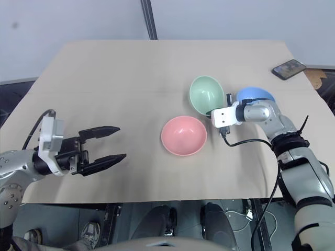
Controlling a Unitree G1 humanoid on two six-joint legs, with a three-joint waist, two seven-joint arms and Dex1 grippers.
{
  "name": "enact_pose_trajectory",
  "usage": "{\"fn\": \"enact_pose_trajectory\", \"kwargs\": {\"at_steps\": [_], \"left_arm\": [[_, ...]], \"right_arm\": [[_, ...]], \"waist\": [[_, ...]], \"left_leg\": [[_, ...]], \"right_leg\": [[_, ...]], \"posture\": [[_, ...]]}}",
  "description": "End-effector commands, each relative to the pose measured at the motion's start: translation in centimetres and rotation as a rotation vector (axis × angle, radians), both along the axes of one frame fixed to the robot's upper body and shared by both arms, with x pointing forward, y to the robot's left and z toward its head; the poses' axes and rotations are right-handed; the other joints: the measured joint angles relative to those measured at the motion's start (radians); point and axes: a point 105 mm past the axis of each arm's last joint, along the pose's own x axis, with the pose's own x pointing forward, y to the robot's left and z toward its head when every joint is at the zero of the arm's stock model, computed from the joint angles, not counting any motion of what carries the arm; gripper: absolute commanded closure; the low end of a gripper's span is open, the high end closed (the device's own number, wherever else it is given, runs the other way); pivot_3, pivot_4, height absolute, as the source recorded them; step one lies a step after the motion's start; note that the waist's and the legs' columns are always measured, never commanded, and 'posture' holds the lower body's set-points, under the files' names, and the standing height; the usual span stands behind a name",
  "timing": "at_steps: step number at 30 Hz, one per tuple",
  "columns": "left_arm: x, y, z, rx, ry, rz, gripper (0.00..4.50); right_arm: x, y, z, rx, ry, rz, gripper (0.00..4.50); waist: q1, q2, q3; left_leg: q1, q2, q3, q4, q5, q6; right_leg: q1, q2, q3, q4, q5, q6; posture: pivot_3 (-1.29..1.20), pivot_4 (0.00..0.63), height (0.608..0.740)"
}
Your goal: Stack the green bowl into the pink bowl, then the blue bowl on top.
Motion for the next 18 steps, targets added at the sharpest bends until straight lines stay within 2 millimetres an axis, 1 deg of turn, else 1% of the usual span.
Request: {"fn": "enact_pose_trajectory", "kwargs": {"at_steps": [1,2,3,5,8,10,12,14,16,17,18], "left_arm": [[0.1,-0.5,0.6,0.001,-0.054,-0.008,0.00],[0.2,-0.5,0.6,-0.001,-0.059,-0.005,0.00],[0.3,-0.6,0.6,-0.002,-0.062,-0.003,0.00],[0.7,-0.6,0.7,-0.009,-0.069,-0.001,0.00],[1.1,-0.4,0.7,-0.010,-0.072,0.003,0.00],[1.3,-0.3,0.7,-0.009,-0.074,0.003,0.00],[1.6,-0.4,0.7,-0.012,-0.075,-0.002,0.00],[1.8,-0.6,0.7,-0.016,-0.077,-0.007,0.00],[1.9,-0.7,0.8,-0.018,-0.078,-0.012,0.00],[1.9,-0.7,0.8,-0.017,-0.079,-0.014,0.00],[1.9,-0.7,0.9,-0.017,-0.080,-0.014,0.00]], "right_arm": [[-0.4,0.1,4.2,0.051,-0.093,0.050,4.45],[-1.2,0.2,5.3,0.069,-0.083,0.076,4.45],[-1.9,0.2,5.9,0.079,-0.073,0.097,4.45],[-4.6,0.8,7.8,0.117,-0.013,0.165,4.45],[-8.5,1.6,8.4,0.122,0.098,0.231,4.45],[-10.3,2.3,8.2,0.144,0.167,0.235,4.45],[-11.4,2.9,6.8,0.110,0.214,0.218,4.45],[-11.8,3.3,5.5,0.085,0.239,0.200,4.45],[-11.8,3.5,4.9,0.071,0.244,0.191,4.45],[-11.7,3.6,4.7,0.069,0.242,0.187,3.82],[-11.7,3.6,4.6,0.065,0.242,0.183,3.49]], "waist": [[0.001,0.001,0.000],[0.001,0.001,0.001],[0.003,0.002,0.001],[0.005,0.002,0.001],[0.010,0.002,0.001],[0.009,0.002,0.001],[0.009,0.002,0.001],[0.010,0.003,0.001],[0.010,0.002,0.001],[0.010,0.002,0.001],[0.010,0.002,0.001]], "left_leg": [[0.000,0.000,0.000,0.000,0.000,0.000],[-0.001,0.000,0.000,0.000,0.000,0.000],[-0.001,0.000,0.000,0.000,0.000,0.000],[-0.002,0.000,-0.001,0.000,0.000,0.000],[-0.003,0.000,-0.003,-0.002,0.000,0.000],[-0.003,0.000,-0.004,-0.003,-0.001,0.001],[-0.003,0.001,-0.005,-0.003,-0.001,0.002],[-0.003,0.000,-0.005,-0.003,-0.003,0.004],[-0.003,0.000,-0.004,-0.003,-0.003,0.004],[-0.003,0.000,-0.004,-0.003,-0.003,0.004],[-0.003,0.000,-0.004,-0.003,-0.003,0.004]], "right_leg": [[0.000,0.000,0.000,0.000,0.000,0.000],[-0.001,0.000,0.000,0.000,0.000,0.000],[-0.001,0.000,0.000,0.000,0.000,0.000],[-0.001,0.000,0.000,-0.001,0.000,0.000],[-0.001,-0.001,-0.003,-0.004,0.000,0.000],[0.000,-0.001,-0.003,-0.006,0.000,0.000],[0.000,-0.001,-0.003,-0.007,0.000,0.000],[0.000,-0.001,-0.003,-0.007,0.001,0.000],[0.000,-0.002,-0.003,-0.007,0.001,-0.001],[0.000,-0.002,-0.003,-0.007,0.002,-0.001],[0.000,-0.002,-0.004,-0.007,0.002,-0.002]], "posture": [[0.00,0.150,0.740],[0.00,0.150,0.740],[0.00,0.150,0.740],[0.00,0.150,0.740],[0.00,0.150,0.740],[0.00,0.150,0.740],[0.00,0.150,0.740],[0.00,0.150,0.740],[0.00,0.150,0.740],[0.00,0.150,0.740],[0.00,0.150,0.740]]}}
